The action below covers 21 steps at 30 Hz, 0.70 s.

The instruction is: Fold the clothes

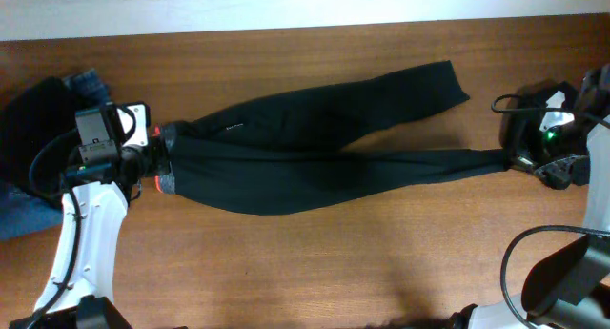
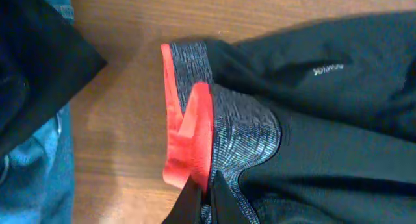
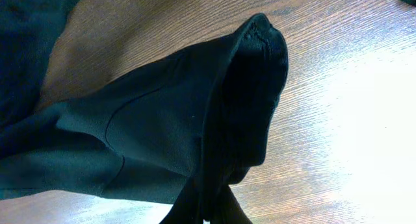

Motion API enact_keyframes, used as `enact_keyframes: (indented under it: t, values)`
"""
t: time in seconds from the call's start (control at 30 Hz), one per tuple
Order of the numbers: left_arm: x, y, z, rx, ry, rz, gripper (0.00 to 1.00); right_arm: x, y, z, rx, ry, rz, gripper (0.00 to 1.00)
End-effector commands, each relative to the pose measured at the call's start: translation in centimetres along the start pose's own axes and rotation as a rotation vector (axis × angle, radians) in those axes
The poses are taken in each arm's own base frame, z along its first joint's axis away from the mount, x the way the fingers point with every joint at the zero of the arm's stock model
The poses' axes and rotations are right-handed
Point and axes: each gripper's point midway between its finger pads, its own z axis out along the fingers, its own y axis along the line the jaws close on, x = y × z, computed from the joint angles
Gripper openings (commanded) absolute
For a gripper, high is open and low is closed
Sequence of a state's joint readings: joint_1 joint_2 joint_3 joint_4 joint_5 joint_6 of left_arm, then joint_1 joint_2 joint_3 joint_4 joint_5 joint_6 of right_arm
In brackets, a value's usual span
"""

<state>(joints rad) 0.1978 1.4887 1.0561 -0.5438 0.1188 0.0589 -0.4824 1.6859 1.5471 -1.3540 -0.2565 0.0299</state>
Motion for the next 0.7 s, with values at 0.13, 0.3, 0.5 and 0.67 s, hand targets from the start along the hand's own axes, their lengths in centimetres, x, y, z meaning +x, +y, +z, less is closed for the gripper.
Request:
enact_keyframes:
  t: [0.13, 0.3, 0.5, 0.67]
  values:
    - [4.2, -0.7, -0.2, 0.034, 0.167, -0.030, 0.00, -0.4, 0.2, -0.3, 0.005, -0.009, -0.009, 0.04]
    - [9.3, -1.3, -1.6, 0.052, 0.381, -0.076, 0.00, 0.0, 0.2, -0.3, 0.006, 0.004, -0.021, 0.04]
    - [12.0, -1.6, -2.9, 0.058, 0.505, -0.093, 0.68, 0.1, 0.1, -0.3, 0.010, 0.009, -0.031, 0.04]
    - [13.1, -1.7, -3.6, 0.051, 0.558, -0.129, 0.99, 0.1, -0.3, -0.3, 0.032, 0.011, -0.030, 0.05]
